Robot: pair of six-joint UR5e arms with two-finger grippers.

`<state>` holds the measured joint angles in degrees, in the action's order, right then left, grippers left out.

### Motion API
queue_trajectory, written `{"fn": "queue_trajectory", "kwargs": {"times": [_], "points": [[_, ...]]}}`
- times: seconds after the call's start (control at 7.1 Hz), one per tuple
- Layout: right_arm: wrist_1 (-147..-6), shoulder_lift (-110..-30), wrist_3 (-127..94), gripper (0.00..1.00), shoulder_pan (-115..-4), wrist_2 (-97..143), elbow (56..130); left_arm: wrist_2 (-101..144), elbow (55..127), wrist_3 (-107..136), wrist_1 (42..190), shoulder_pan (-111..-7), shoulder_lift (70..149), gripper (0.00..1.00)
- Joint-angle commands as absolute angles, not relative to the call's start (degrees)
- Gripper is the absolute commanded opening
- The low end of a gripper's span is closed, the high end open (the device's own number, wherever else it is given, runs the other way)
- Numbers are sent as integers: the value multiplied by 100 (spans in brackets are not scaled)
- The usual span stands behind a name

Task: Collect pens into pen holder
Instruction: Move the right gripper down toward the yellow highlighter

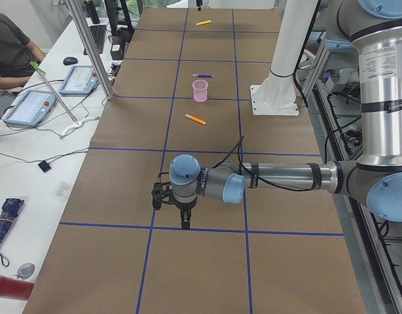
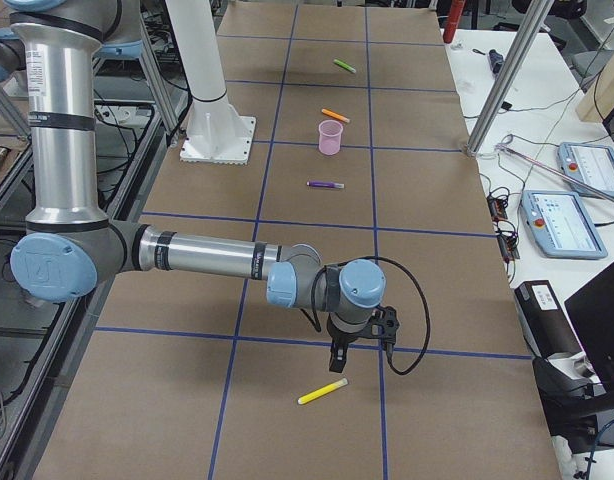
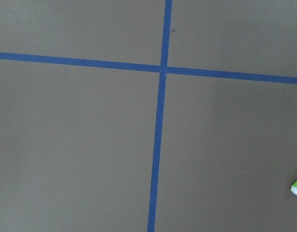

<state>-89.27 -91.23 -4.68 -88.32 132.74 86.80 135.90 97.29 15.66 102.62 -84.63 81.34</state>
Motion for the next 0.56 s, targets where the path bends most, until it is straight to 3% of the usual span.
{"fn": "queue_trajectory", "kwargs": {"times": [0.0, 0.42], "points": [[-8790, -9106, -474, 100, -8816, 13219, 8405, 13588, 9729, 1504, 10300, -8455, 8156, 100], [-7781, -9264, -536, 100, -8649, 13104, 8034, 13640, 9449, 1512, 10642, -8429, 8130, 100]]}}
